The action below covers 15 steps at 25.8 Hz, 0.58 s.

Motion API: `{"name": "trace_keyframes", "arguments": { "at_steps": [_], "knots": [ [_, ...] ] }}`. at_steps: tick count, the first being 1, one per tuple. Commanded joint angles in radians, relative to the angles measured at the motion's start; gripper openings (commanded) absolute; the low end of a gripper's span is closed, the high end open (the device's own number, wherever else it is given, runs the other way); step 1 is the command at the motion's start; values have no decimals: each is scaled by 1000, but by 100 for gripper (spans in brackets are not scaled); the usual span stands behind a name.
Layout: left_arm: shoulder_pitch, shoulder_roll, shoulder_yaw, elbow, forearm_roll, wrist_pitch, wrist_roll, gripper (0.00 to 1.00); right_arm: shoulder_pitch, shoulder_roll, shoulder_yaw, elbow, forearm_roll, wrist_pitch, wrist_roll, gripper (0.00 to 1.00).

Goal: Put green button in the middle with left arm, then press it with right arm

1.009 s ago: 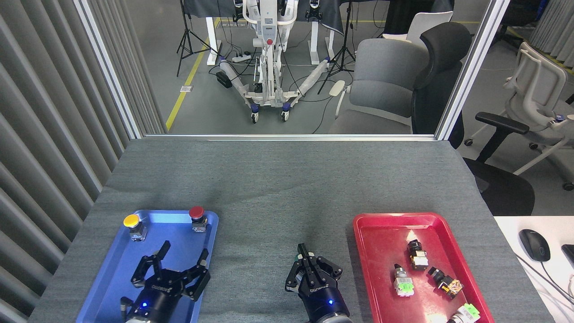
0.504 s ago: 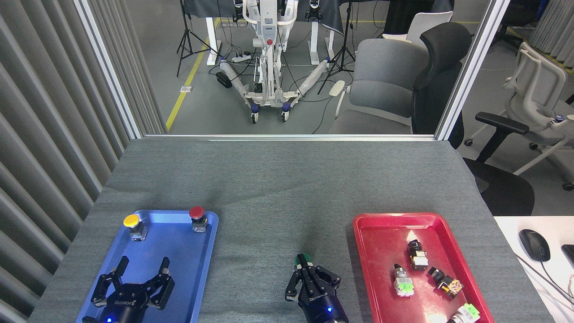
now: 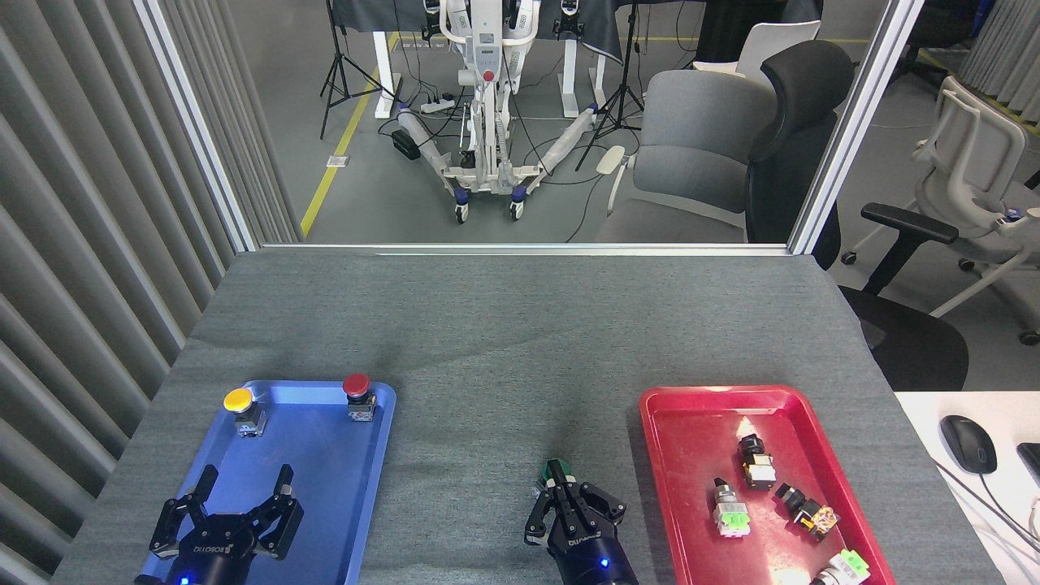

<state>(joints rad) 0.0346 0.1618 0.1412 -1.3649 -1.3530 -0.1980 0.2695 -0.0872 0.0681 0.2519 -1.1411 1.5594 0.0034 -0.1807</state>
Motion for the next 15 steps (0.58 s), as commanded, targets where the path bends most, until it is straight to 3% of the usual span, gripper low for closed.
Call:
{"name": "trace_keyframes", "arguments": {
  "at_steps": [1,4,6,7,8,12,15],
  "knots": [
    [1,2,17,1,9,-4,-1,99,-3,-4,0,-57,-21,-2,24,0],
    [1,2,17,1,9,-4,-1,99,-3,-7,0,-111,-24,1,-16,0],
    [2,2,18,3,9,-4,-1,99,3,-16,-2,-141,-24,13,-26,6],
    [2,2,18,1,9,-4,-1,99,6,-18,-3,-154,-24,20,-26,14],
    [2,1,17,3,9,-4,0,99,11,-19,-10,-160,-24,26,-26,29],
    [2,2,18,4,9,-4,0,99,44,-51,-77,-207,-25,29,-23,98],
    [2,1,17,6,9,-3,0,99,67,-96,-120,-238,-41,20,-19,100]
  ]
}}
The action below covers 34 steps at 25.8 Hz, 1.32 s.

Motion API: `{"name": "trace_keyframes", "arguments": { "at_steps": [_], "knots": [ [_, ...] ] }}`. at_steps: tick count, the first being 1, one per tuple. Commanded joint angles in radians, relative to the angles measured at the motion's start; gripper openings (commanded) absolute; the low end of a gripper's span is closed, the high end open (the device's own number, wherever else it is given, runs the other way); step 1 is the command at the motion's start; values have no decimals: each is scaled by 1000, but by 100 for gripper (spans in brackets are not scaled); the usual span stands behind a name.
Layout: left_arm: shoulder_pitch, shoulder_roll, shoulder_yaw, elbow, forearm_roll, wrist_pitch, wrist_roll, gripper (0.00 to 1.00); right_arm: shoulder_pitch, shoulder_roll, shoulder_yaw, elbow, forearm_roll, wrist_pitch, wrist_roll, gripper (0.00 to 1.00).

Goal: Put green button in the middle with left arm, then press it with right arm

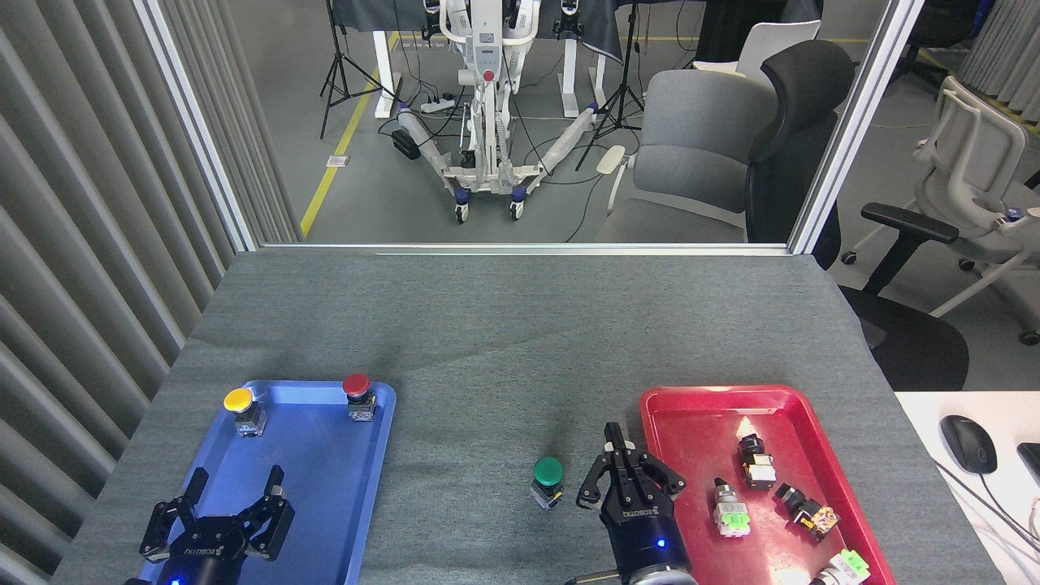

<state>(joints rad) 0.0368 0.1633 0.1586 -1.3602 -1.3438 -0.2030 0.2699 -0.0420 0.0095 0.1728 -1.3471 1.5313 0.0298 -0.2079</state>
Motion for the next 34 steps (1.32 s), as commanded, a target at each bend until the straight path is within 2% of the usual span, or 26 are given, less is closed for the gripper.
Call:
{"name": "trace_keyframes", "arguments": {
  "at_steps": [1,5,8,14,18,34],
  "knots": [
    [0,-1,-1,1,0,2,0,99,33,-52,-56,-49,-34,-8,9,100],
    [0,1,-1,1,0,4,0,99,106,-45,-148,-112,-53,-5,2,100],
    [2,1,2,1,0,7,-3,99,137,-40,-164,-119,-82,5,9,100],
    [0,7,30,24,3,-4,-12,99,139,-80,-181,-123,-94,1,9,100],
    [2,7,32,26,6,-4,-11,99,139,-131,-181,-124,-94,-10,9,100],
    [2,9,32,24,5,-6,-11,99,139,-114,-171,-124,-94,-44,9,100]
  ]
}}
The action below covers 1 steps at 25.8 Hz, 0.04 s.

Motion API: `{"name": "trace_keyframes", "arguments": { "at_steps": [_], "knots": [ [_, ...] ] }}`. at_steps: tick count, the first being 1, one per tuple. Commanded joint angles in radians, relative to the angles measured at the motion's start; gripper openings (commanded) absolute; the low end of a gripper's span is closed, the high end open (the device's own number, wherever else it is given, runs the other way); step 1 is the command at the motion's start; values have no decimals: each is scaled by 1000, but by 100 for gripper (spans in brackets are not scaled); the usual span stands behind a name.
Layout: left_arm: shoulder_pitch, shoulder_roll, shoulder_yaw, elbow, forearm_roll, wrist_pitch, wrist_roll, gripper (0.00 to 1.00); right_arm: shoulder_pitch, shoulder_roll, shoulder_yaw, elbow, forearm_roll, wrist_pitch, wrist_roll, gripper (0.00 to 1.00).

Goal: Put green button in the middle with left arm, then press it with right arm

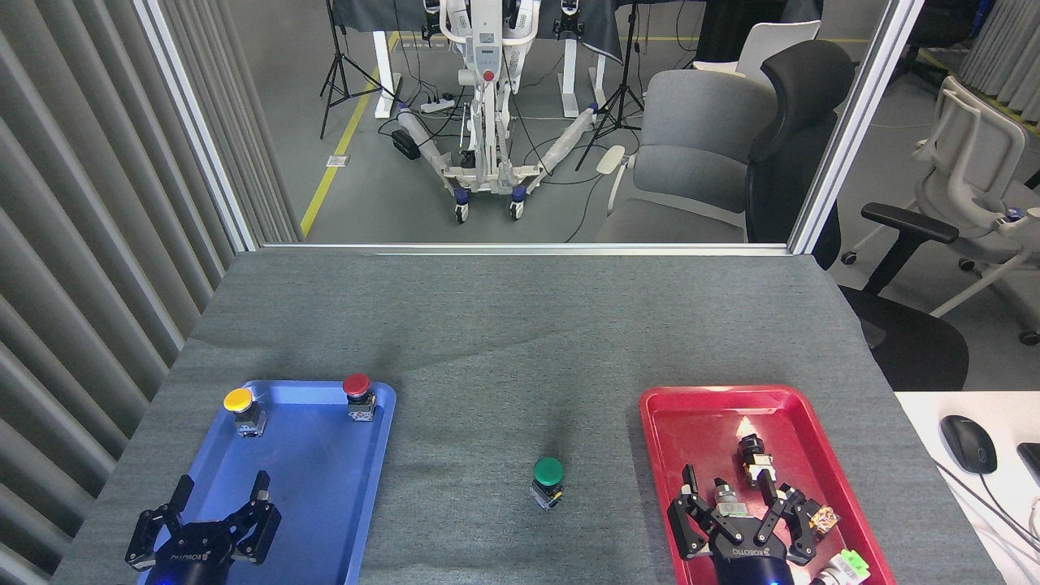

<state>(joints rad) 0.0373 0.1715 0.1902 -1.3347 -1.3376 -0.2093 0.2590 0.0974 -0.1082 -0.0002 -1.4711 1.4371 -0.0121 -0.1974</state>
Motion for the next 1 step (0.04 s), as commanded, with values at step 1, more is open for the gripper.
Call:
{"name": "trace_keyframes", "arguments": {
  "at_steps": [1],
  "knots": [
    [1,0,0,-1,-2,1,0,99,-1,4,2,0,0,-2,-2,100]
  ]
}}
